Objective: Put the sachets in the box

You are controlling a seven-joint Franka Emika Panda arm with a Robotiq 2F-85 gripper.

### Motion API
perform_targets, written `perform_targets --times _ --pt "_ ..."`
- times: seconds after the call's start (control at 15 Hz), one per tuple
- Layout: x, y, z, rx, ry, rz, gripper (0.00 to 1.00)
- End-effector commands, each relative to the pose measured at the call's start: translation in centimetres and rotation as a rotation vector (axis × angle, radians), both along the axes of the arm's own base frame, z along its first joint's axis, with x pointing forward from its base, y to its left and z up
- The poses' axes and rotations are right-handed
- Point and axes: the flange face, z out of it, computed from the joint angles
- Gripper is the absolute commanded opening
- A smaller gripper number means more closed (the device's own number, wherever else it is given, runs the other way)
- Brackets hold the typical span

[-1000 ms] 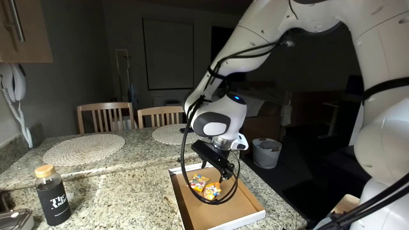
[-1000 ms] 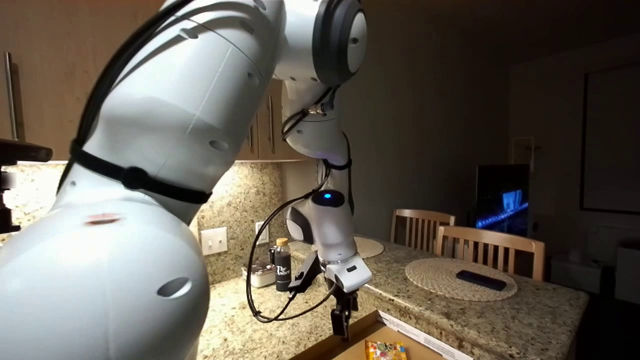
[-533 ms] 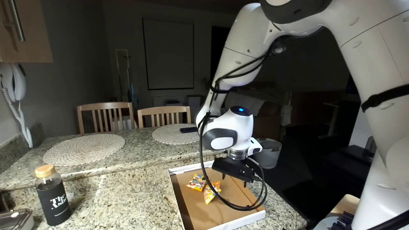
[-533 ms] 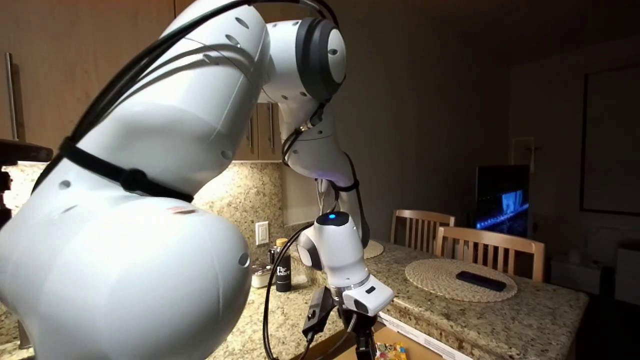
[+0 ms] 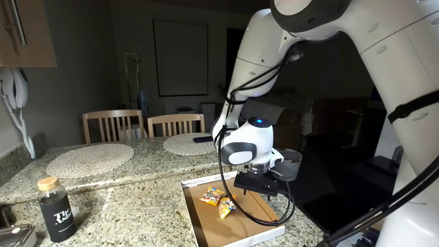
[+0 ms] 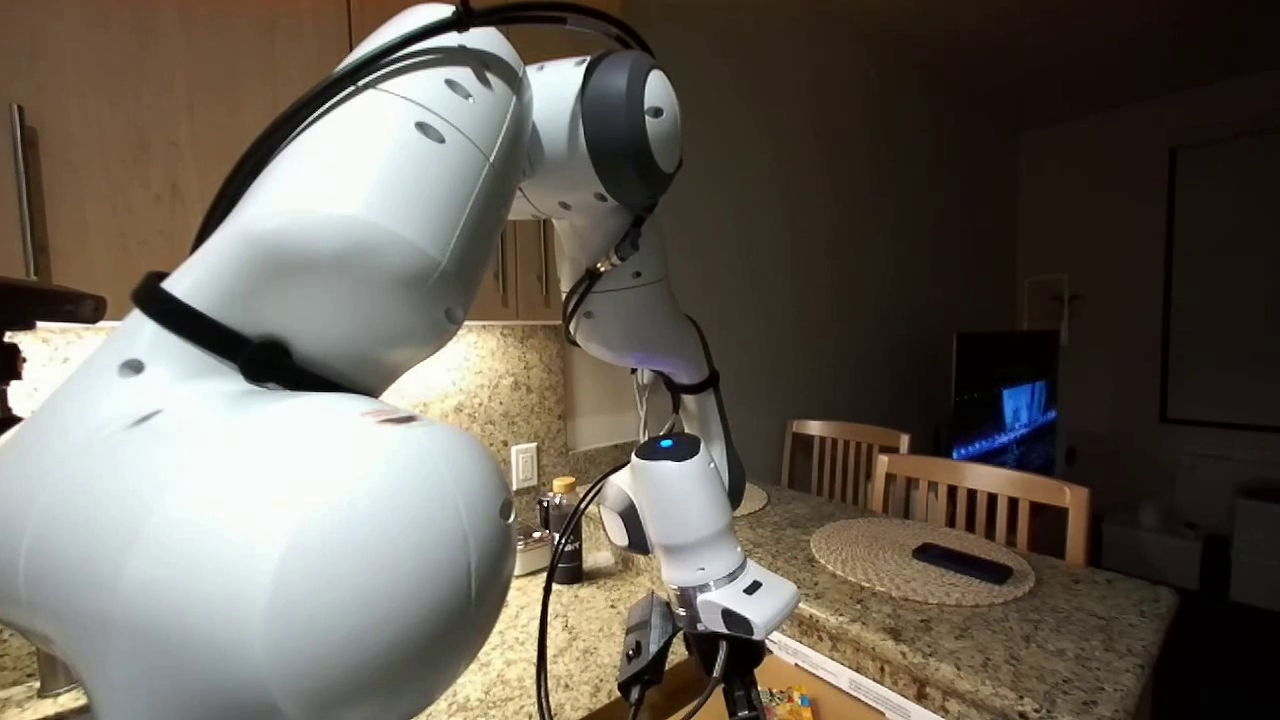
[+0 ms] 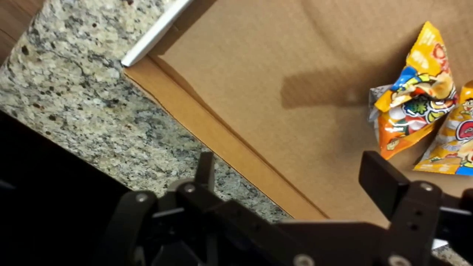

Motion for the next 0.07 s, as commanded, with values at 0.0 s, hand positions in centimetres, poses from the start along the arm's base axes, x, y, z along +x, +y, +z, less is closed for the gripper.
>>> perform_targets --times 0.0 --pt "0.00 0.00 0.00 0.000 0.000 0.000 1.00"
